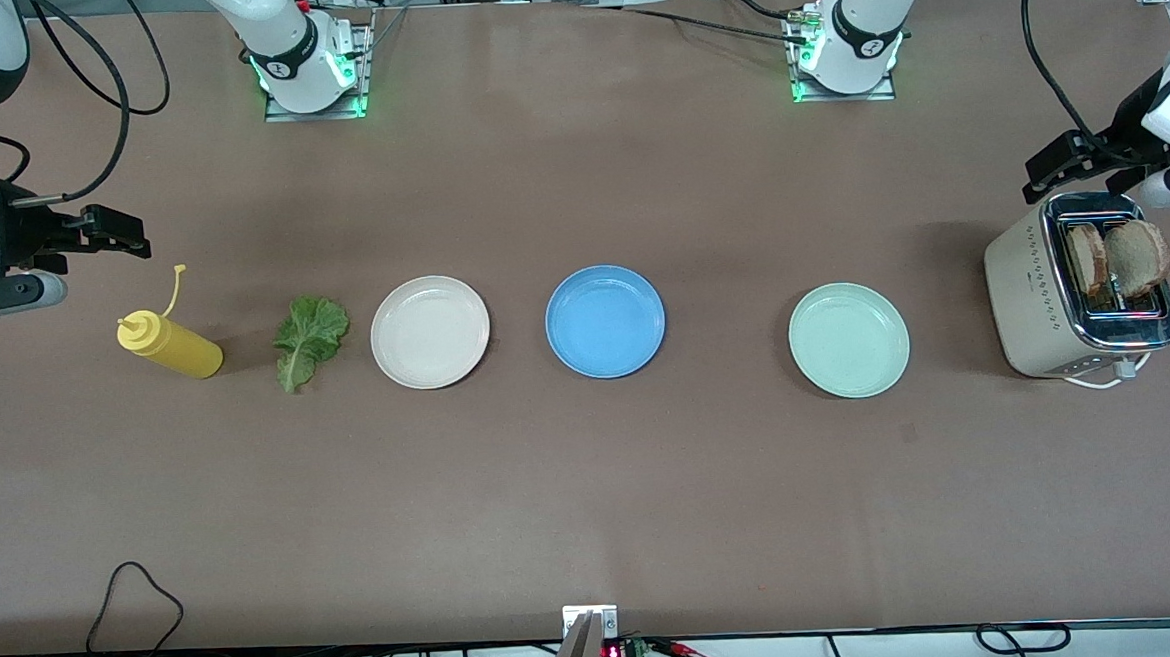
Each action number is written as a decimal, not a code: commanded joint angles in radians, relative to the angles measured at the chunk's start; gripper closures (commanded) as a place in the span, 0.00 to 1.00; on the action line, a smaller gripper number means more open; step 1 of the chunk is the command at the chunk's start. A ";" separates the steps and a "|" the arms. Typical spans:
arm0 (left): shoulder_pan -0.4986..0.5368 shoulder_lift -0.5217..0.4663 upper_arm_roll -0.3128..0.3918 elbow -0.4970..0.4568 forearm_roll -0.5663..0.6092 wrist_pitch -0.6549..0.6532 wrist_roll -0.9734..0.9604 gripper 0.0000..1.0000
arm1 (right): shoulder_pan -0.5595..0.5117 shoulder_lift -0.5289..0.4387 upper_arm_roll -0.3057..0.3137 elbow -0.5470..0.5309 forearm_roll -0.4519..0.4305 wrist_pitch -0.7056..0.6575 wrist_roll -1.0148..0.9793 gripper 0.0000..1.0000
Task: Make sandwich in blue plate with both arms
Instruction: 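Reach the left gripper to the toaster while the right gripper reaches the lettuce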
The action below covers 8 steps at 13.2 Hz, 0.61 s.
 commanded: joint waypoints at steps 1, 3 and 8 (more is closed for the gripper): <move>-0.009 -0.022 0.011 -0.021 -0.015 -0.018 -0.009 0.00 | -0.006 -0.017 0.012 -0.011 -0.013 -0.007 0.001 0.00; -0.008 -0.008 0.014 -0.014 -0.017 -0.017 -0.004 0.00 | -0.008 -0.017 0.012 -0.011 -0.013 -0.007 0.001 0.00; 0.053 0.113 0.022 0.015 -0.007 0.038 0.016 0.00 | -0.006 -0.016 0.012 -0.011 -0.013 -0.007 0.011 0.00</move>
